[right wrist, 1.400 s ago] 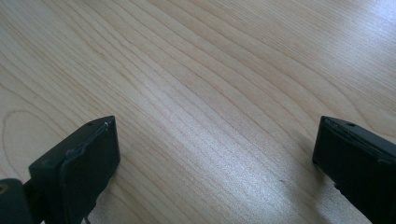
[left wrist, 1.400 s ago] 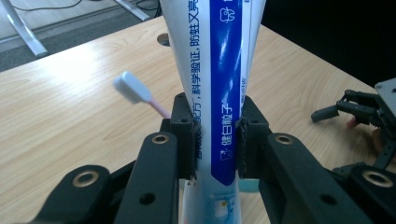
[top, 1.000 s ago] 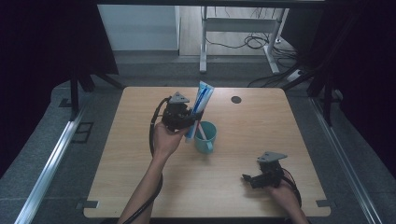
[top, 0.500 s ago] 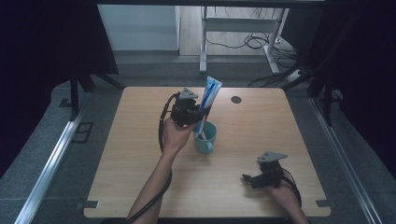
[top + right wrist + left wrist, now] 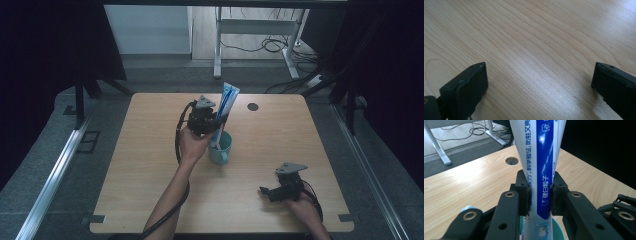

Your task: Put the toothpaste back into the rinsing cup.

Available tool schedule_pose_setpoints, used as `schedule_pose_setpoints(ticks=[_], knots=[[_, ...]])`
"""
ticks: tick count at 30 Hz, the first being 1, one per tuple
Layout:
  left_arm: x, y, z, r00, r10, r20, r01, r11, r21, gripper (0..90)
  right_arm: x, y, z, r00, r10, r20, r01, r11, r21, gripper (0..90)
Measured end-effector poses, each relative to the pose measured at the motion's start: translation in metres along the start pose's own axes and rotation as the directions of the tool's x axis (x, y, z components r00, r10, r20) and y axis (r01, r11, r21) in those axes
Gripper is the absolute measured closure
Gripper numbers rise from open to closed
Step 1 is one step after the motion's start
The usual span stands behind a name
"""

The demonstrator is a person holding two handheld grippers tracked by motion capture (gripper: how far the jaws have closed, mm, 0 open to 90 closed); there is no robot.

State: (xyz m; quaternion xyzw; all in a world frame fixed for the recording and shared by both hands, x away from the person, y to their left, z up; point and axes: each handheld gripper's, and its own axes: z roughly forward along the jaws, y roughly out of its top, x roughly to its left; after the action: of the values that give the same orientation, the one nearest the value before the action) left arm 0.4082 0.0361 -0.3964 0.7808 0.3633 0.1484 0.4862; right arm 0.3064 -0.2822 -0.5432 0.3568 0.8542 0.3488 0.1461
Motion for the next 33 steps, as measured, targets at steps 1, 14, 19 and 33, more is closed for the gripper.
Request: schedule_pose_setpoints(ticks=[1, 14, 19, 33], knots=[[0.000, -0.001, 0.001, 1.0000, 0.000, 0.000, 0.000, 1.0000, 0.001, 73.0, 0.000, 0.000, 0.000, 1.0000, 0.000, 0.000, 0.000, 1.000, 0.000, 0.3], [-0.005, -0.015, 0.015, 0.9996, 0.021, -0.018, -0.021, 0.9996, 0.018, 72.9, 0.000, 0.000, 0.000, 1.0000, 0.001, -0.001, -0.001, 1.000, 0.000, 0.3], [-0.005, -0.022, 0.019, 0.9996, 0.018, -0.021, -0.017, 0.9996, 0.023, 72.9, 0.000, 0.000, 0.000, 1.0000, 0.001, -0.001, -0.001, 1.000, 0.000, 0.3], [-0.005, -0.038, 0.030, 0.9998, 0.005, -0.021, -0.004, 0.9991, 0.042, 72.7, 0.000, 0.000, 0.000, 1.0000, 0.001, 0.000, -0.001, 1.000, -0.001, 0.3]])
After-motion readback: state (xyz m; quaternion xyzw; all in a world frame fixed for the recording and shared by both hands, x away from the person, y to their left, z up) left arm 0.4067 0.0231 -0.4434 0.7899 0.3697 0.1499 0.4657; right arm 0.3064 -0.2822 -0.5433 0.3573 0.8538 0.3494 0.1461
